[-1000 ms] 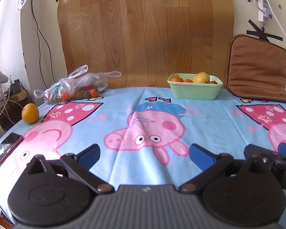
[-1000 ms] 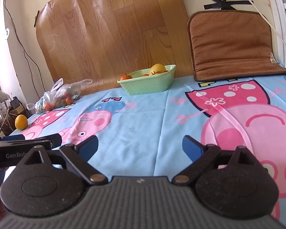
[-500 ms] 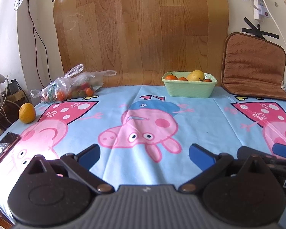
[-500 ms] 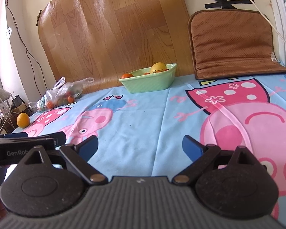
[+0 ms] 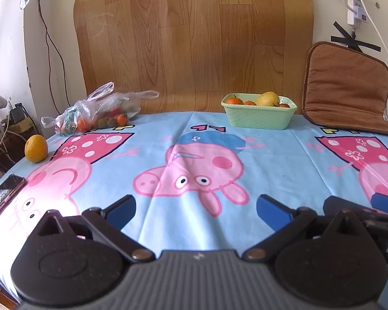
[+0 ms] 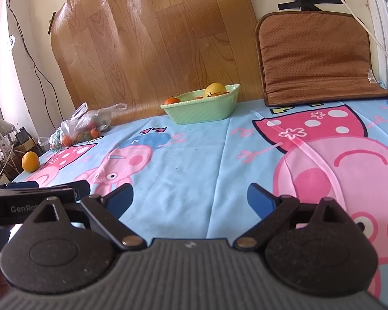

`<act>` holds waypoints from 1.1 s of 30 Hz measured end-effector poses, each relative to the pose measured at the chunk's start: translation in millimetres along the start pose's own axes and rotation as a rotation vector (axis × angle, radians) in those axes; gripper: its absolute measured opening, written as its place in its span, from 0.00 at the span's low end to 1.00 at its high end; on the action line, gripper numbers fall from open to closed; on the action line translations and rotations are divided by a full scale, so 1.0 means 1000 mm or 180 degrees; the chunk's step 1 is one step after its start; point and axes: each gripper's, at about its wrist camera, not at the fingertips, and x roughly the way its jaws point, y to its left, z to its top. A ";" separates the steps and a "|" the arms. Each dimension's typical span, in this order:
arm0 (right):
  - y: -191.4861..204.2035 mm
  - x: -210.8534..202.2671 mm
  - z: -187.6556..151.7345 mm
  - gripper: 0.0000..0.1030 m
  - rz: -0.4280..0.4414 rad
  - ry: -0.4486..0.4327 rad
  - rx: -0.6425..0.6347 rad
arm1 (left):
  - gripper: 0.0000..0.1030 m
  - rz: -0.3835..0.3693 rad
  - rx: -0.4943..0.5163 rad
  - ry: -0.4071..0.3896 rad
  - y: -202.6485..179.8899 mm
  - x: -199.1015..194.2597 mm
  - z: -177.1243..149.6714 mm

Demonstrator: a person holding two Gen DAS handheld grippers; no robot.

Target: Organize fruits

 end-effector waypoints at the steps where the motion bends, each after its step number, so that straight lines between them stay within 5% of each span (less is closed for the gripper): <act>1: 0.000 0.000 0.000 0.94 -0.0001 0.0008 -0.0001 | 1.00 -0.0009 -0.0001 0.0001 0.000 0.000 0.000; 33: -0.006 -0.022 0.003 0.94 0.0003 -0.0008 -0.0033 | 1.00 0.0119 0.0031 0.0041 -0.012 -0.012 0.011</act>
